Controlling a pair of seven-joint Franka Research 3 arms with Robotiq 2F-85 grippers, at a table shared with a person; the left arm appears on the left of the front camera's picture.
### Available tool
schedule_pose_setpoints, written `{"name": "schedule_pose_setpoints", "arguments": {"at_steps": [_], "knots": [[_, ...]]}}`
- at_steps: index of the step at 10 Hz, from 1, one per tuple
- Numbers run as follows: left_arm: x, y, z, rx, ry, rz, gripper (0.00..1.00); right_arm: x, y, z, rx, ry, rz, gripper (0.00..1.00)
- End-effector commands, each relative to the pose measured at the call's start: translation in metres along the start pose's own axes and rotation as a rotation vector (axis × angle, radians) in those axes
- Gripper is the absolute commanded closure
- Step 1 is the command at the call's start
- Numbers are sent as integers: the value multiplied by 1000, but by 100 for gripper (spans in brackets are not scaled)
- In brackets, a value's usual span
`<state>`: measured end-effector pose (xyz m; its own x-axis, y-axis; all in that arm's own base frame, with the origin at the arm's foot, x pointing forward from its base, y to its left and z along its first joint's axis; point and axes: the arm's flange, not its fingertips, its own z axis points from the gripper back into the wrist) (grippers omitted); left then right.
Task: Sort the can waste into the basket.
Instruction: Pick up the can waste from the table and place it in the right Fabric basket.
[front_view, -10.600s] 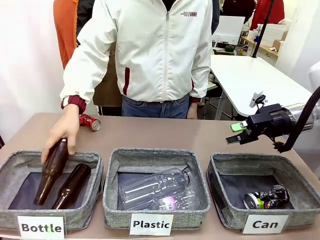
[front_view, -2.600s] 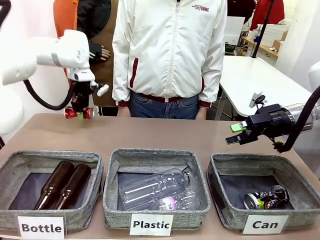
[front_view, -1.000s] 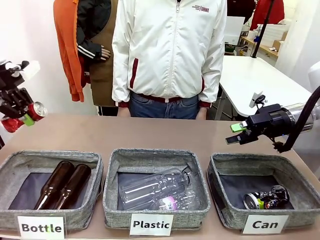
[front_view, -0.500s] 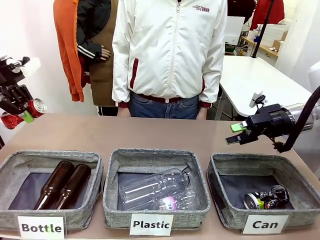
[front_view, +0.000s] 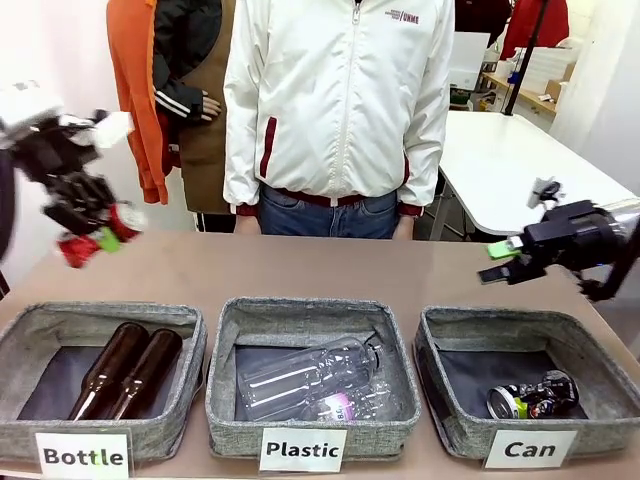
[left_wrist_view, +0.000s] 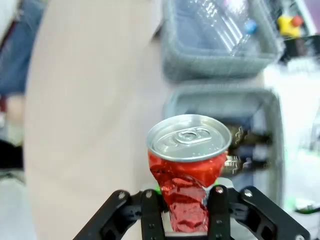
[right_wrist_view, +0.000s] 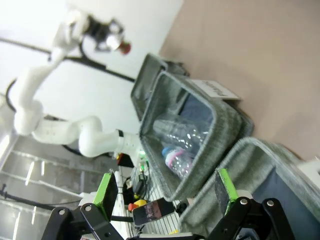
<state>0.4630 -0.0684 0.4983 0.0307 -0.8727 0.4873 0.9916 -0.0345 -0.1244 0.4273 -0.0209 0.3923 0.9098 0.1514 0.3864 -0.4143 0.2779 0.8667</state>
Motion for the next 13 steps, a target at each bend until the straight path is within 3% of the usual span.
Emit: {"name": "schedule_pose_setpoints", "arguments": {"at_steps": [1, 2, 6, 9, 11, 12, 13], "knots": [[77, -34, -26, -40, -107, -12, 74, -15, 10, 49, -62, -92, -93, 0], [124, -43, -47, -38, -168, 3, 74, -21, 8, 77, -96, -132, -134, 0], [314, -76, -134, -84, -173, -47, 74, -75, 3, 170, -137, -303, -199, 0], [438, -67, -197, 38, -145, -147, 74, -122, -23, 204, -160, -416, -249, 0], [490, -76, -254, -3, -112, -158, 74, -143, -51, 220, -100, -495, -281, 0], [505, -76, -281, 18, -87, -165, 74, -129, -26, 212, -169, -440, -273, 0], [517, -71, -301, 14, -74, -173, 74, -129, -26, 212, -169, -440, -273, 0]]}}
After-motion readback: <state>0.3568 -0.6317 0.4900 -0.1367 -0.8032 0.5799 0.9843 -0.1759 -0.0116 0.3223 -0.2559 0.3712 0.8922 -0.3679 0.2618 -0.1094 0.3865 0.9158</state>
